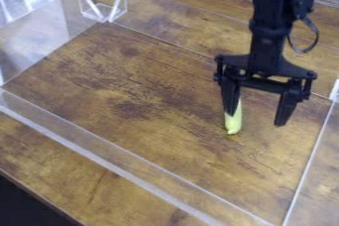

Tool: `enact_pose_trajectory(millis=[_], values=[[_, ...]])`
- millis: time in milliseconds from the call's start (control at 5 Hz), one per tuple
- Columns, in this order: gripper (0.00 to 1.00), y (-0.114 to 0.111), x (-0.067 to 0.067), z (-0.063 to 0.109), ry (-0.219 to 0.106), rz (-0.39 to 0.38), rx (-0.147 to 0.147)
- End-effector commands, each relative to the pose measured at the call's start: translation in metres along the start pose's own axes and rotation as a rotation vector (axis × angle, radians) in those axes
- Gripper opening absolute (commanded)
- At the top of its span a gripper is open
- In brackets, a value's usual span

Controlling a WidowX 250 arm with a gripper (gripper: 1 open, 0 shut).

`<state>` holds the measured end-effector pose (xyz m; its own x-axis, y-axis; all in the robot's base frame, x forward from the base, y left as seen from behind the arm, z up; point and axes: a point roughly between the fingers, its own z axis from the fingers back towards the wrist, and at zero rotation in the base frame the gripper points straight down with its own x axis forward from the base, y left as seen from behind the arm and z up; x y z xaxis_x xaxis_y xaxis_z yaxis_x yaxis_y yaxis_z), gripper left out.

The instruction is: Move the green spoon to the left

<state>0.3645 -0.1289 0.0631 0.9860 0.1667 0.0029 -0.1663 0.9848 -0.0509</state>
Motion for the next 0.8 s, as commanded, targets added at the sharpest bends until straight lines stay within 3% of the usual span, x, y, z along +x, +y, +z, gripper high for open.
enact_pose_trajectory(millis=[0, 200, 400, 600], values=[[1.0, 0.013, 0.022, 0.012, -0.059, 0.134, -0.035], [1.0, 0.022, 0.036, 0.007, -0.072, 0.235, -0.054], [1.0, 0.022, 0.04, -0.006, -0.066, 0.282, -0.065], [1.0, 0.02, 0.045, -0.008, -0.065, 0.315, -0.084]])
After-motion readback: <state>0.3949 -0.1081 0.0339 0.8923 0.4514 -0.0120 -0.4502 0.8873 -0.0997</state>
